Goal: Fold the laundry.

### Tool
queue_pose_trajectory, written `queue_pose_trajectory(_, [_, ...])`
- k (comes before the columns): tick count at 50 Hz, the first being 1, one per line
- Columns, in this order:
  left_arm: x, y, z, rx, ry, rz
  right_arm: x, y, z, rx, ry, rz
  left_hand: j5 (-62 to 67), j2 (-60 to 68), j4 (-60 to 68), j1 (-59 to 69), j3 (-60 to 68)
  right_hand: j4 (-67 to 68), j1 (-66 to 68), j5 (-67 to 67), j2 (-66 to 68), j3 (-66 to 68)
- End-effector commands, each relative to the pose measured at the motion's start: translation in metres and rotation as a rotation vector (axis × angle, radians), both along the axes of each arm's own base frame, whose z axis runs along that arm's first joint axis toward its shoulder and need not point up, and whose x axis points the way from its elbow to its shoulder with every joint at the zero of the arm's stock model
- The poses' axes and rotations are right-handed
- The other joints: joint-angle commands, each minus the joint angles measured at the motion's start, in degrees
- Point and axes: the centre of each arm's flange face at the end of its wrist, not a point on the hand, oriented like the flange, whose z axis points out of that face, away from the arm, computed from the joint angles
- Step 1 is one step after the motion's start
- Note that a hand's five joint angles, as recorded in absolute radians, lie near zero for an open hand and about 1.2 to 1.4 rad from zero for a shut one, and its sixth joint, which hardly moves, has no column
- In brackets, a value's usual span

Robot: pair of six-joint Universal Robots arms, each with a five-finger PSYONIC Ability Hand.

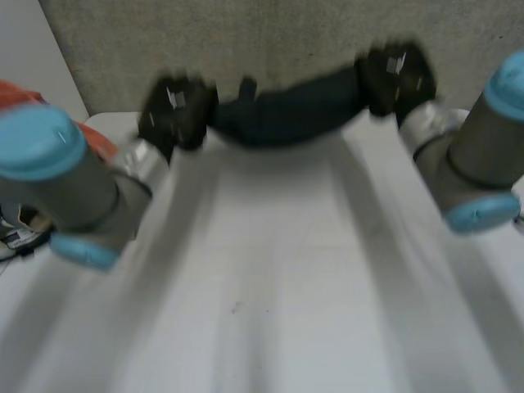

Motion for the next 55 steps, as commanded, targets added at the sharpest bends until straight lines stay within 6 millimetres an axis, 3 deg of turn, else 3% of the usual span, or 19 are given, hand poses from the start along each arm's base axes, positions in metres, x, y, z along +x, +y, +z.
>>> queue_pose_trajectory(1, [0.011,0.031,-0.101,0.215,-0.245,-0.012,-0.014,0.022,-0.110,0.332,0.249,-0.006,11.18,9.57,9.46,12.09,10.00,11.25,16.99,11.22,12.52,11.79])
queue_pose_trajectory(2, [0.013,0.035,-0.107,0.228,-0.279,-0.011,-0.016,0.028,-0.123,0.388,0.294,-0.002,7.16,5.55,5.44,8.08,5.99,11.25,16.99,11.22,12.52,11.79])
queue_pose_trajectory(4, [0.015,0.039,-0.109,0.241,-0.305,-0.011,-0.019,0.033,-0.131,0.427,0.326,0.000,0.94,-0.68,-0.79,1.85,-0.24,11.25,16.99,11.22,12.52,11.79])
queue_pose_trajectory(6, [0.017,0.041,-0.105,0.251,-0.330,-0.001,-0.023,0.035,-0.134,0.455,0.329,-0.010,-15.13,-16.74,-16.85,-14.22,-16.31,11.25,16.99,11.22,12.52,11.79])
queue_pose_trajectory(10, [0.023,0.044,-0.089,0.259,-0.324,0.034,-0.028,0.037,-0.127,0.471,0.298,-0.031,-32.04,-33.66,-33.77,-31.13,-33.22,11.06,16.80,11.03,12.33,11.60])
queue_pose_trajectory(12, [0.025,0.044,-0.083,0.260,-0.316,0.049,-0.030,0.038,-0.121,0.469,0.279,-0.037,-38.60,-40.21,-40.32,-37.68,-39.77,2.53,8.27,2.49,3.79,3.07])
queue_pose_trajectory(14, [0.028,0.044,-0.076,0.265,-0.302,0.072,-0.033,0.041,-0.112,0.471,0.250,-0.046,-44.34,-45.95,-46.06,-43.42,-45.52,-16.30,-10.56,-16.33,-15.03,-15.76])
queue_pose_trajectory(20, [0.041,0.045,-0.076,0.359,-0.297,0.114,-0.040,0.050,-0.098,0.515,0.201,-0.063,-47.21,-48.82,-48.93,-46.30,-48.39,-31.80,-26.06,-31.83,-30.53,-31.26])
queue_pose_trajectory(30, [0.057,0.026,-0.082,0.475,-0.260,0.155,-0.046,0.064,-0.089,0.579,0.224,-0.065,-44.01,-45.63,-45.74,-43.10,-45.19,-38.05,-32.31,-38.08,-36.78,-37.51])
queue_pose_trajectory(34, [0.056,0.013,-0.088,0.506,-0.231,0.147,-0.043,0.061,-0.098,0.545,0.258,-0.054,-41.83,-43.44,-43.55,-40.92,-43.01,-47.30,-41.56,-47.33,-46.03,-46.76])
queue_pose_trajectory(41, [0.050,-0.003,-0.096,0.566,-0.217,0.139,-0.033,0.047,-0.124,0.467,0.321,-0.033,-36.45,-38.06,-38.17,-35.53,-37.62,-46.64,-40.90,-46.67,-45.37,-46.10])
queue_pose_trajectory(47, [0.039,-0.005,-0.107,0.629,-0.242,0.093,-0.022,0.028,-0.145,0.405,0.344,-0.045,-28.73,-30.34,-30.45,-27.82,-29.91,-29.69,-23.95,-29.73,-28.42,-29.15])
queue_pose_trajectory(51, [0.038,-0.009,-0.104,0.615,-0.239,0.103,-0.019,0.019,-0.144,0.370,0.327,-0.067,3.16,1.55,1.44,4.08,1.98,9.10,14.84,9.07,10.37,9.64])
queue_pose_trajectory(52, [0.039,-0.009,-0.100,0.602,-0.237,0.115,-0.019,0.017,-0.142,0.363,0.319,-0.075,12.89,11.28,11.17,13.81,11.72,11.23,16.97,11.20,12.50,11.77])
queue_pose_trajectory(55, [0.041,-0.002,-0.088,0.588,-0.241,0.145,-0.019,0.020,-0.137,0.362,0.322,-0.079,12.99,11.38,11.27,13.91,11.81,11.25,16.99,11.22,12.52,11.79])
